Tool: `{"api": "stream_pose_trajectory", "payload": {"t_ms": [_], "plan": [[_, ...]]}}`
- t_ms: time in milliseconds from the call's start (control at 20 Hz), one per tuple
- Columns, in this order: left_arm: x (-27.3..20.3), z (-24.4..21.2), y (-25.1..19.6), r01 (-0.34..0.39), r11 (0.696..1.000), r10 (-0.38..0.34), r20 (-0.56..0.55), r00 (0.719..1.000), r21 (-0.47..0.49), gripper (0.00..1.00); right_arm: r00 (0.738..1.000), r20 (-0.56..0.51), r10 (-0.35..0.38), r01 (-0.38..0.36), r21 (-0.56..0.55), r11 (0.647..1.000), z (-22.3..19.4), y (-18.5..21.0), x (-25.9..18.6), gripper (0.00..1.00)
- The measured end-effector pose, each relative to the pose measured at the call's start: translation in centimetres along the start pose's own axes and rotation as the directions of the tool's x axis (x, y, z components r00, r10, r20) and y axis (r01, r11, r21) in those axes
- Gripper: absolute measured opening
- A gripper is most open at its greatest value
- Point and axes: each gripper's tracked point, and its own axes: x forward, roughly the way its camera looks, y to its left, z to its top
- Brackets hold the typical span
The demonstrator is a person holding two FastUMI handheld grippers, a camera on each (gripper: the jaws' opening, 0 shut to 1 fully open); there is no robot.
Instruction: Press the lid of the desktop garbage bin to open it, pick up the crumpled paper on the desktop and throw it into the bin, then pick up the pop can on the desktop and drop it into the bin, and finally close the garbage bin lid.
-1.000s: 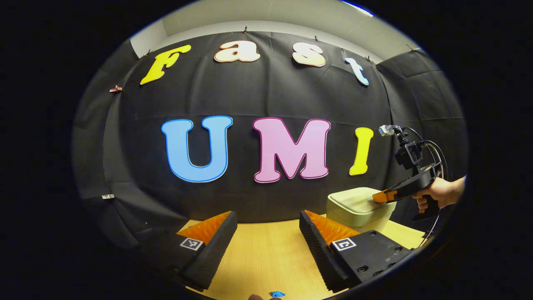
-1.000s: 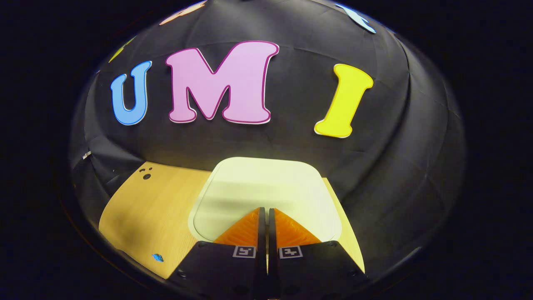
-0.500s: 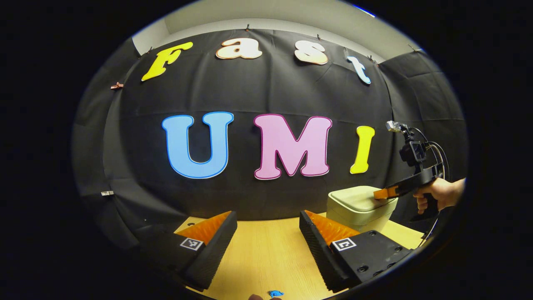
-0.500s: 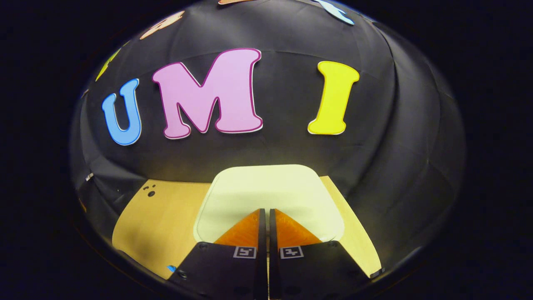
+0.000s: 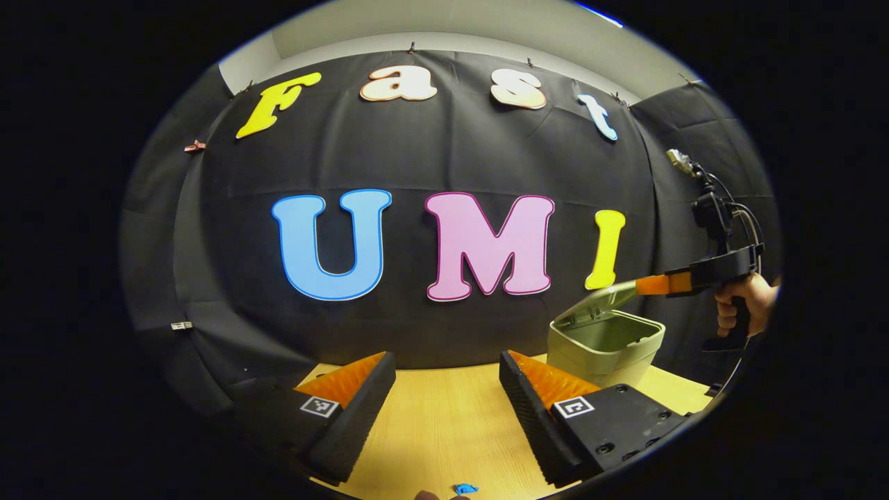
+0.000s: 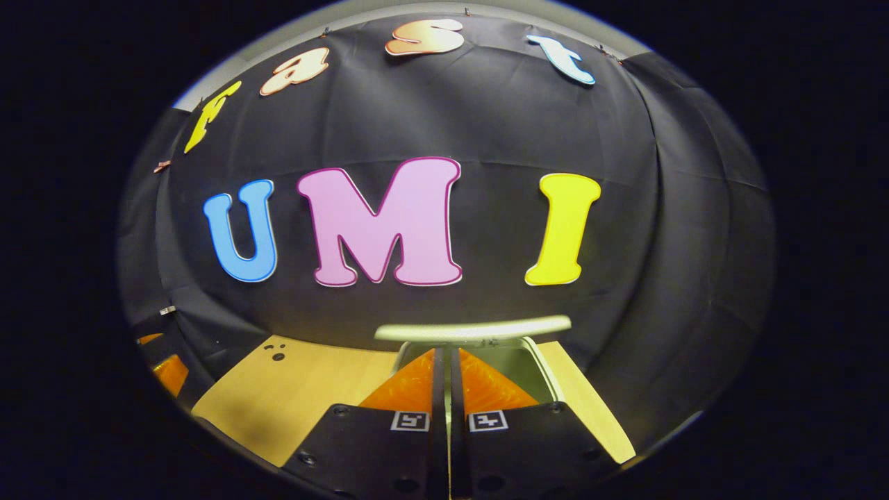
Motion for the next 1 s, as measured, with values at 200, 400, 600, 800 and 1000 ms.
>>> {"api": "stream_pose_trajectory", "payload": {"t_ms": [200,400,600,800,1000], "plan": [[-0.1,-0.2,0.3,0.003,1.000,-0.003,-0.002,1.000,0.002,0.96,0.998,0.043,0.050,-0.048,-0.054,0.997,0.2,2.4,-2.8,0.06],[-0.4,-1.5,0.7,0.004,1.000,-0.004,-0.015,1.000,0.012,0.96,0.994,0.086,0.072,-0.066,-0.070,0.995,0.2,4.0,-5.1,0.06],[-1.0,-3.7,0.8,0.015,0.999,-0.013,-0.040,0.999,0.031,0.96,0.994,0.100,0.053,-0.048,-0.051,0.998,-0.7,4.1,-6.5,0.08],[-1.5,-7.2,0.3,0.050,0.998,-0.045,-0.088,0.995,0.049,0.97,0.997,0.058,0.052,-0.049,-0.042,0.998,-2.9,4.4,-7.1,0.32],[-1.8,-11.7,-0.6,0.103,0.993,-0.093,-0.169,0.981,0.050,0.97,0.998,0.026,0.060,-0.059,-0.032,0.998,-4.2,4.9,-8.1,0.57]]}}
